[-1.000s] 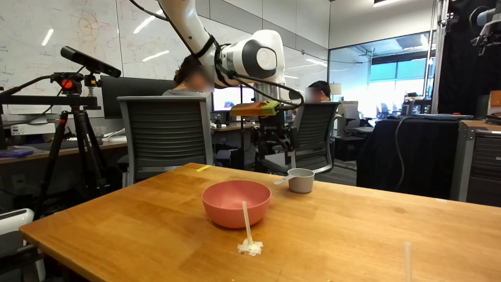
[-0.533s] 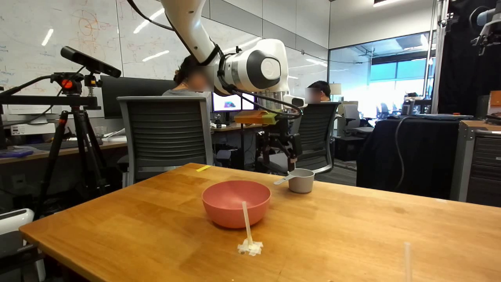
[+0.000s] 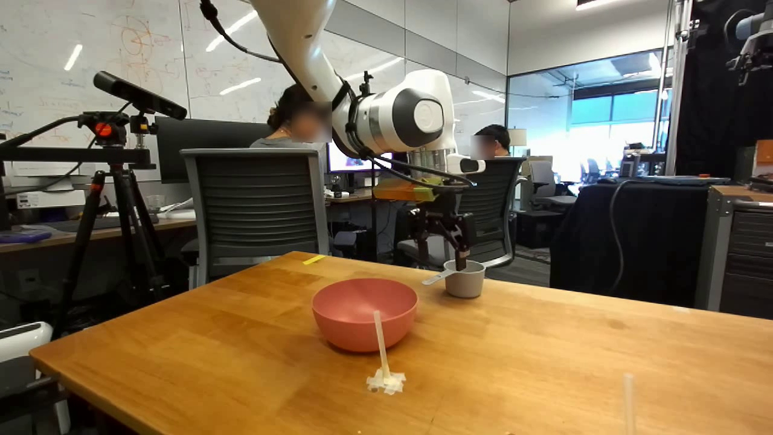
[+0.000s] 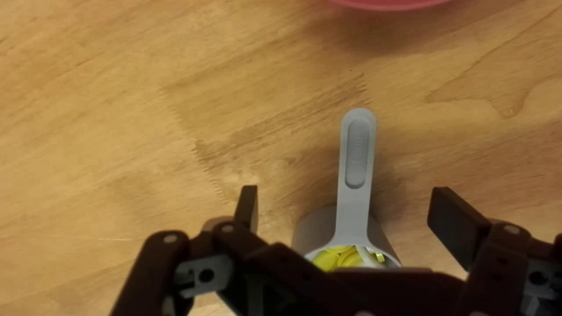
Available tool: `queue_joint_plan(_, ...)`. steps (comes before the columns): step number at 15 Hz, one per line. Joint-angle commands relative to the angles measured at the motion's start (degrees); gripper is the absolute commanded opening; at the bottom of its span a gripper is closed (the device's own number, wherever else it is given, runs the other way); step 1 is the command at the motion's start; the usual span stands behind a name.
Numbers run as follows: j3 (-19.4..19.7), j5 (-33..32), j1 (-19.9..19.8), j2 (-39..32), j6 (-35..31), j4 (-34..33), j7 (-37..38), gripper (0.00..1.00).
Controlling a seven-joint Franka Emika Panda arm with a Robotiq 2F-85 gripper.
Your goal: Pour the contents in the grey measuring cup into the pink bowl
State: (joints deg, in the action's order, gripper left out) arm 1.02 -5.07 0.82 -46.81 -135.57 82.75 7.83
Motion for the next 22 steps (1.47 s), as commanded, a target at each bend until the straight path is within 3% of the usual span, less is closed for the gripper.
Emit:
queue_joint_plan(1, 0.95, 1.13, 0.80, -2.83, 0.32, -3.64, 0.99, 1.00)
queue_joint_plan(4, 0.72, 1.12, 1.10, -3.60, 0.37, -4.07, 0.95, 0.99)
queue_joint_plan(5, 0.67, 1.13, 1.27, -3.72, 0.42, -4.14, 1.02, 0.94)
queue_joint_plan(7, 0.57, 1.21, 1.52, -3.89, 0.51, -4.32, 1.04, 0.70)
queue_joint_plan(9, 0.59, 1.20, 1.74, -3.87, 0.45, -4.39, 1.08, 0.53)
queue_joint_plan(16, 0.98, 0.82, 1.89, -4.59, 0.71, -4.69, 1.01, 0.01)
queue_joint_plan(18, 1.05, 0.71, 1.92, -4.56, 0.62, -4.43, 0.96, 0.06)
queue_joint_plan(22, 0.98, 0.80, 1.80, -4.23, 0.46, -4.02, 0.86, 0.06)
